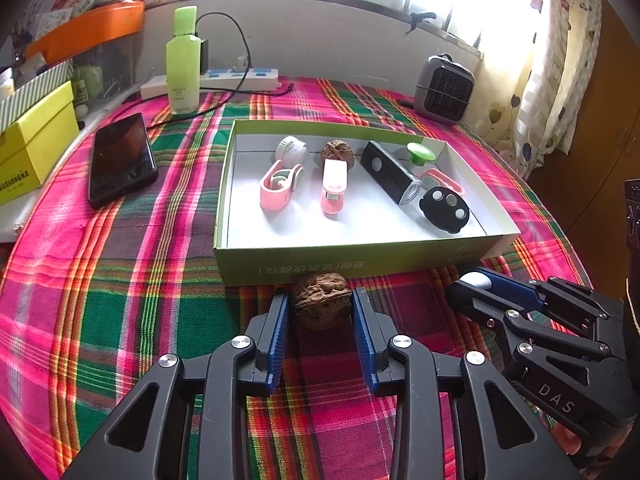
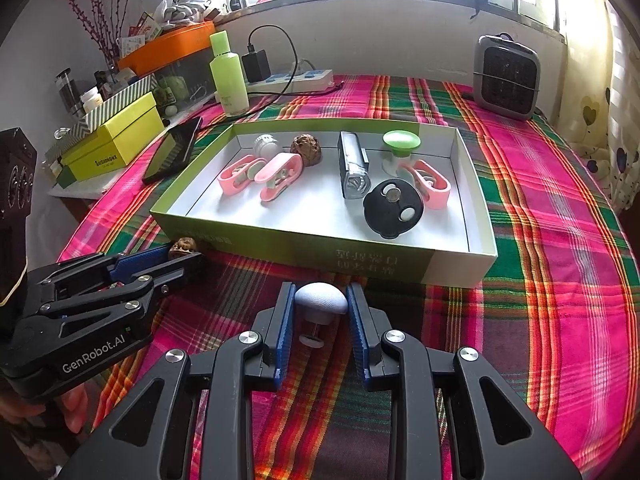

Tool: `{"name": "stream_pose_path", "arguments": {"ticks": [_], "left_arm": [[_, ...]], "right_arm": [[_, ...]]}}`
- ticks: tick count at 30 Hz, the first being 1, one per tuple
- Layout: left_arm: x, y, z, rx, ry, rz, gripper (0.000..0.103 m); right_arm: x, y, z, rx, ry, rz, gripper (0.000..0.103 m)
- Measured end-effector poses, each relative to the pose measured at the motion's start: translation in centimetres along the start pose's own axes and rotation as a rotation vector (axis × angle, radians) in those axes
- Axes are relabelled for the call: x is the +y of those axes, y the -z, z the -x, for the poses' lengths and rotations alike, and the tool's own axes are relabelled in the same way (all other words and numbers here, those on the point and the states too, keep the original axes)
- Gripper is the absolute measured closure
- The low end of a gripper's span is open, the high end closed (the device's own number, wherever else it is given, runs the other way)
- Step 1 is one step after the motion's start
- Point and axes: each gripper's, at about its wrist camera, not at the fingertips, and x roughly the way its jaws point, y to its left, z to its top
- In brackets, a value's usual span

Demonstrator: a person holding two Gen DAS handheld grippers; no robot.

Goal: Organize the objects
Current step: 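Carry the walnut with the left tool while the right tool carries the white mushroom into the box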

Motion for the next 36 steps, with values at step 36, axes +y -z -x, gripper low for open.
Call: {"name": "stream_pose_path", "arguments": {"ticks": [36], "left_arm": [[-0.2, -5.2, -1.3, -0.015, -0.038, -0.028, 0.074]], "right_arm": [[-0.8, -6.2, -1.7, -0.053, -0.026, 0.033, 0.076]]}}
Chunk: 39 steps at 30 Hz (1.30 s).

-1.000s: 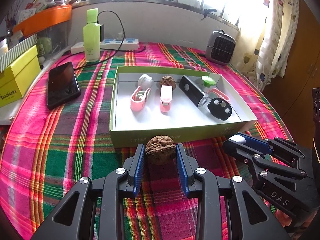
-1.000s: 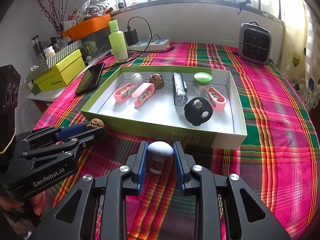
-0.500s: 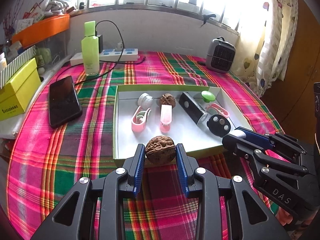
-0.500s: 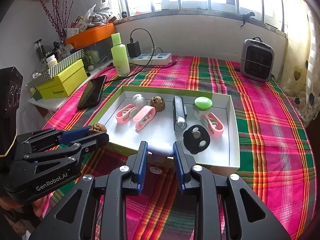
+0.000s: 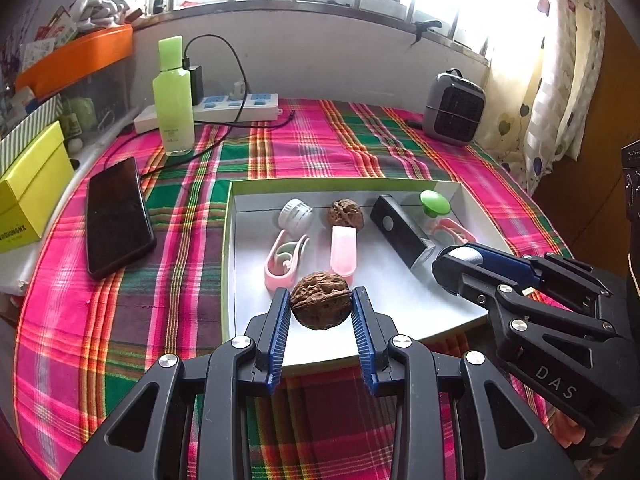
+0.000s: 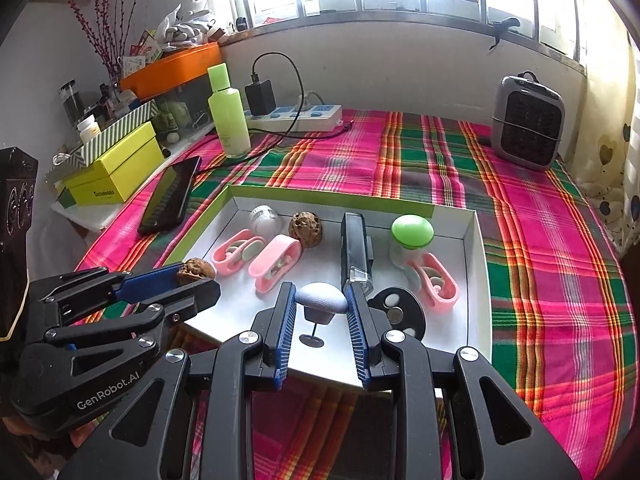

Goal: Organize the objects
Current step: 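Carry the walnut with the left tool while the right tool carries the white mushroom into the box, then open both tools to release the walnut and white mushroom in the box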

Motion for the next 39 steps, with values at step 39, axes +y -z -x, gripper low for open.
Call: {"name": "stream_pose_path", "arguments": {"ticks": [39], "left_arm": [[-0.2, 0.0, -3.3, 0.042, -0.056, -0.038, 0.074]], "right_arm": [[-0.7, 0.1, -4.4, 0.090, -0.036, -0.005, 0.076]]}}
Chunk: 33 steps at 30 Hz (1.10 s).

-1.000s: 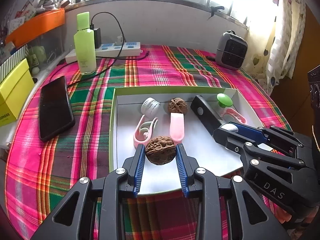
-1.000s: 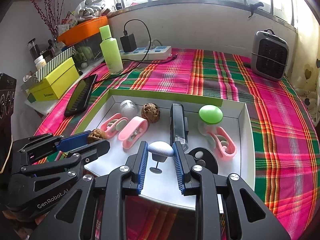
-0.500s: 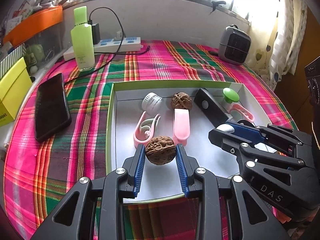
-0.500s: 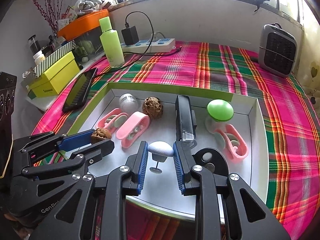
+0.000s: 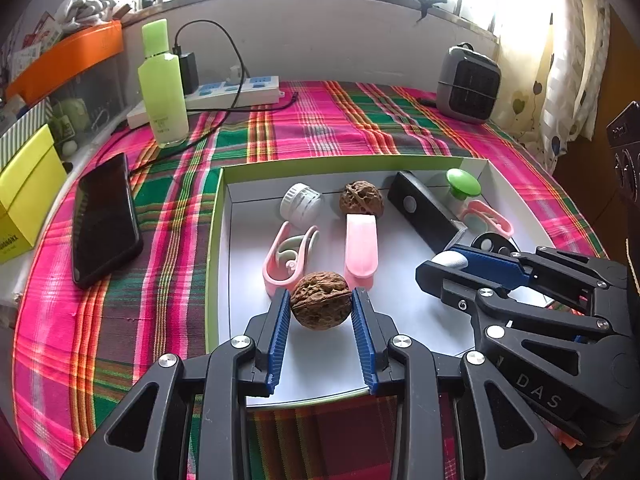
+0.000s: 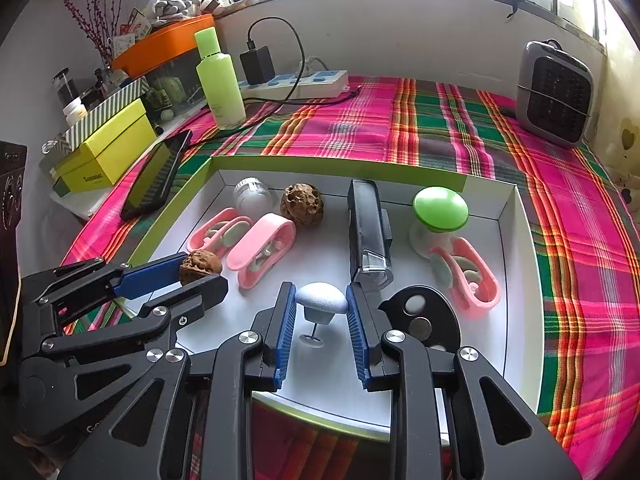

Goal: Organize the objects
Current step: 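Open both tools to release the walnut and white mushroom in the box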

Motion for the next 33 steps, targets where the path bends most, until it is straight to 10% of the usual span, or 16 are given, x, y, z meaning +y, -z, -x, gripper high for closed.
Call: {"name": "stream_pose_path", "arguments": {"ticks": [33], "left_arm": [[-0.01, 0.02, -0.07, 0.005, -0.010, 0.009, 0.073]], "right_arm": [[-0.10, 0.18, 0.09, 0.001, 0.008, -0.004, 0.076]]}}
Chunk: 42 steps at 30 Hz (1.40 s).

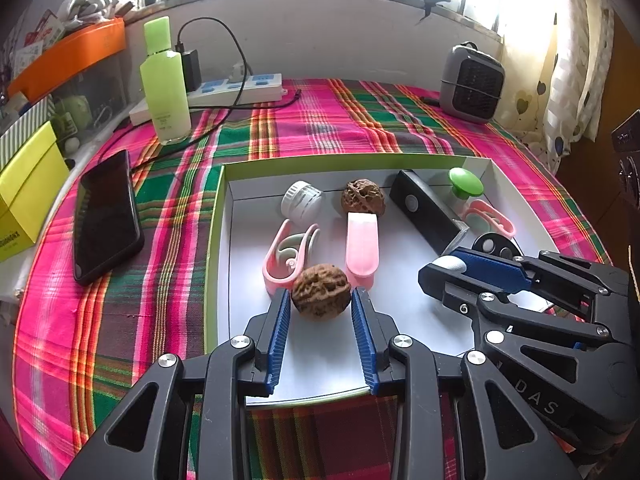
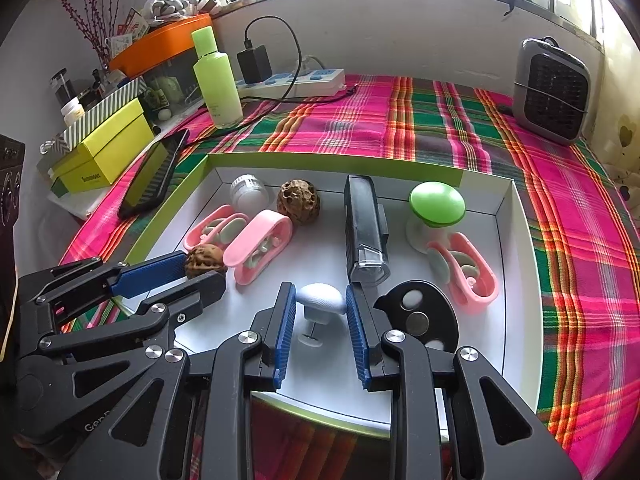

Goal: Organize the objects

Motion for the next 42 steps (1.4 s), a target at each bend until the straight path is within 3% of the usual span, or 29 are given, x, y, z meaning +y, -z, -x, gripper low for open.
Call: {"name": "stream_pose_path", "arguments": {"ticks": [7, 22, 42], "left_arm": [[0.1, 0.0, 0.2, 0.002, -0.017, 0.009, 0.072], [-0.1, 0.3, 2.1, -0.035, -0.058, 0.007, 0.065], [-0.7, 2.0, 5.5, -0.109, -0.106, 0.005, 0.064]], "right_arm": [[0.0, 0.0, 0.3, -0.012, -0.001, -0.013, 0.066], [0.2, 0.5, 1.9, -0.044, 0.037, -0.022, 0.065], [0.9, 2.3, 5.1, -0.103, 0.083, -0.029, 0.064]]}}
